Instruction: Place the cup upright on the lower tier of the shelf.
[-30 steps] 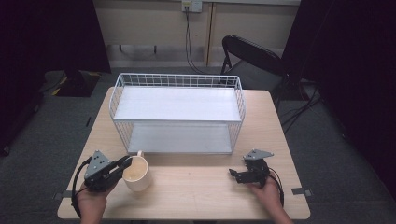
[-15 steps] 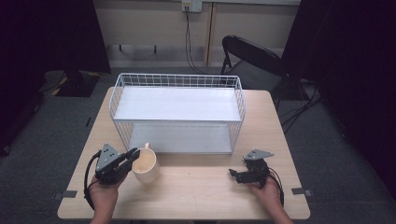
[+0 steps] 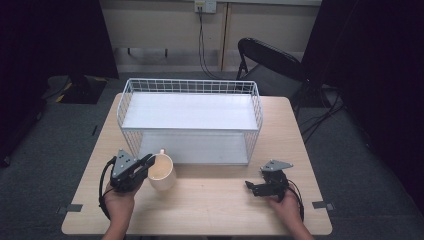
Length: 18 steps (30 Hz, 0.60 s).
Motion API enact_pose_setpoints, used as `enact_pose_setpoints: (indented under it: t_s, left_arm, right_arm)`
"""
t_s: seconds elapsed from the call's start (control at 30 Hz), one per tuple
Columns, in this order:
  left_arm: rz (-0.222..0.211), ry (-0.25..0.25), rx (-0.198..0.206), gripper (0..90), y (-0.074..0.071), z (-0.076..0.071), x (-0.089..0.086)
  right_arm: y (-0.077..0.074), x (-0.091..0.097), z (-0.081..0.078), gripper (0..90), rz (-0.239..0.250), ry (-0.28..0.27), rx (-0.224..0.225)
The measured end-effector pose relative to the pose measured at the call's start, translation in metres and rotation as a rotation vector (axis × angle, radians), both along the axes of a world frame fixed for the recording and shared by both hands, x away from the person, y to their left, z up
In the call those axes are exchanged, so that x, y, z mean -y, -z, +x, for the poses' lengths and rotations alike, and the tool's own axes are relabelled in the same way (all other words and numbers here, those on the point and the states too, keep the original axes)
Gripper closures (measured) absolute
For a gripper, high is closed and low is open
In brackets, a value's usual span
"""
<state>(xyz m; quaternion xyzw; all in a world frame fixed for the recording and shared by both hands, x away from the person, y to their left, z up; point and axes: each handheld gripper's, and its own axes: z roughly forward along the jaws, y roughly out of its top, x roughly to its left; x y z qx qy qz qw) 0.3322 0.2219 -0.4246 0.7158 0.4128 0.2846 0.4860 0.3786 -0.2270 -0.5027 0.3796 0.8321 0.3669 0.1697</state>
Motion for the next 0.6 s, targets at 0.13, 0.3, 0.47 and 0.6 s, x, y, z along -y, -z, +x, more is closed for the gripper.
enact_pose_setpoints:
  t_s: [0.13, 0.3, 0.47, 0.6]
  left_arm:
    - [0.009, -0.003, 0.004, 82.0, 0.000, 0.004, 0.005]
    - [0.003, -0.020, 0.004, 81.9, 0.000, 0.010, 0.011]
    - [-0.002, -0.033, 0.007, 81.9, 0.001, 0.016, 0.015]
    - [-0.005, -0.054, 0.009, 81.9, 0.003, 0.020, 0.018]
  right_arm:
    - [0.000, 0.000, 0.000, 15.7, -0.001, 0.000, 0.001]
    - [0.000, 0.000, 0.000, 15.7, 0.000, 0.000, 0.001]
    - [0.000, 0.000, 0.000, 15.7, -0.001, 0.000, 0.001]
    - [0.000, 0.000, 0.000, 15.7, 0.000, 0.000, 0.002]
